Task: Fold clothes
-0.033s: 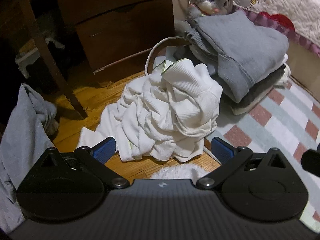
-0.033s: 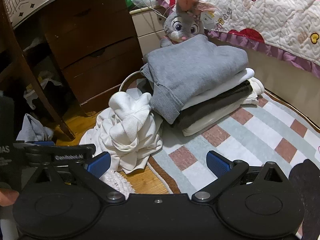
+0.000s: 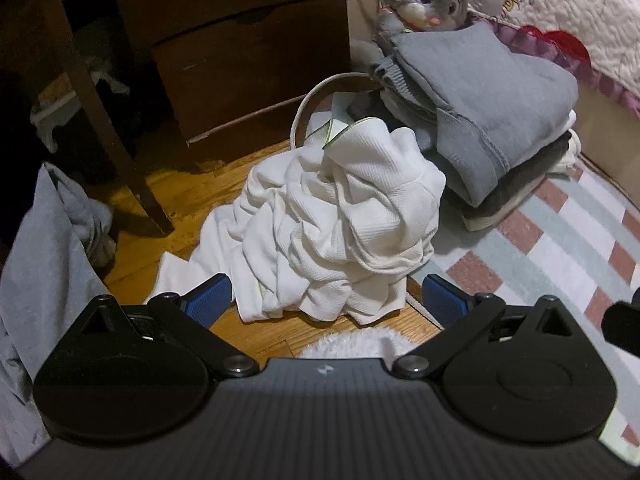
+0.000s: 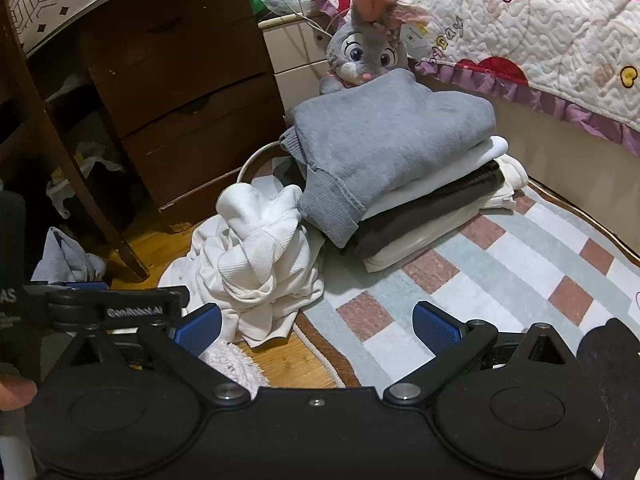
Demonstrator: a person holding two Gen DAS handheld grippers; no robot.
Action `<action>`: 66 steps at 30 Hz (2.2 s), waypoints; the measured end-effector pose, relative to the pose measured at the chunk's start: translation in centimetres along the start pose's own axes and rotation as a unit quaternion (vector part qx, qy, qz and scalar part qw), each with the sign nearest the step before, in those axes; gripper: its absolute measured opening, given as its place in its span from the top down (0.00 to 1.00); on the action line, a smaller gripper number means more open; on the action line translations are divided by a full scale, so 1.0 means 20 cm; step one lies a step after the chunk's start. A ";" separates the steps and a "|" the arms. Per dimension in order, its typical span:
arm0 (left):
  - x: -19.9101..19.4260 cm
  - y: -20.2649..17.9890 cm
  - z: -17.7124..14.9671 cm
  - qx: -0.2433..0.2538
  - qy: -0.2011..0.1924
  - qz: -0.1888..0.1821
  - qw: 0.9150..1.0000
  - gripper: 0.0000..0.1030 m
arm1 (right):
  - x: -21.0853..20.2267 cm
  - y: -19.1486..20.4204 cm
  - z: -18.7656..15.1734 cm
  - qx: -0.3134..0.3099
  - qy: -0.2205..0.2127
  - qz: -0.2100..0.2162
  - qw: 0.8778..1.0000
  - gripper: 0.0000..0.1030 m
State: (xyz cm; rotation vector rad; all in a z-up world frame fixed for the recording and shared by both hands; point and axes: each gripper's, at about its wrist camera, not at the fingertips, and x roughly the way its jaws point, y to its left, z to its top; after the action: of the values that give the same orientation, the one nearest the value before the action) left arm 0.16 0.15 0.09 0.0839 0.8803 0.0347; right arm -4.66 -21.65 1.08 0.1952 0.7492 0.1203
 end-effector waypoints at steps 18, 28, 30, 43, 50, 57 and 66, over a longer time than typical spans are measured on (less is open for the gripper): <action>0.01 0.02 -0.02 -0.011 0.006 -0.011 1.000 0.00 | -0.01 0.01 -0.01 -0.007 0.000 0.003 1.000 0.00; 0.03 0.03 -0.01 -0.013 0.010 -0.015 1.000 0.00 | -0.01 0.04 -0.01 -0.025 -0.004 0.006 1.000 0.00; 0.03 0.03 -0.01 -0.013 0.012 -0.016 1.000 0.00 | -0.01 0.04 -0.01 -0.026 -0.004 0.007 1.000 0.00; 0.04 0.06 -0.02 -0.015 0.018 -0.024 0.999 0.00 | 0.00 0.06 -0.01 -0.026 -0.002 0.003 1.000 0.00; 0.05 0.06 -0.02 -0.016 0.022 -0.022 0.999 0.00 | 0.01 0.05 -0.01 -0.025 0.000 0.005 1.000 0.00; 0.05 0.07 -0.03 -0.017 0.023 -0.022 0.999 0.00 | 0.01 0.05 -0.02 -0.025 0.001 0.006 1.000 0.00; 0.05 0.07 -0.02 -0.017 0.026 -0.024 0.999 0.00 | 0.01 0.06 -0.01 -0.024 0.002 0.006 1.000 0.00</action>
State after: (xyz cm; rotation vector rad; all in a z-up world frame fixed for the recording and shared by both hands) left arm 0.48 1.56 -0.93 0.0294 0.9322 0.0069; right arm -4.75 -20.48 0.96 0.1543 0.7494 0.1495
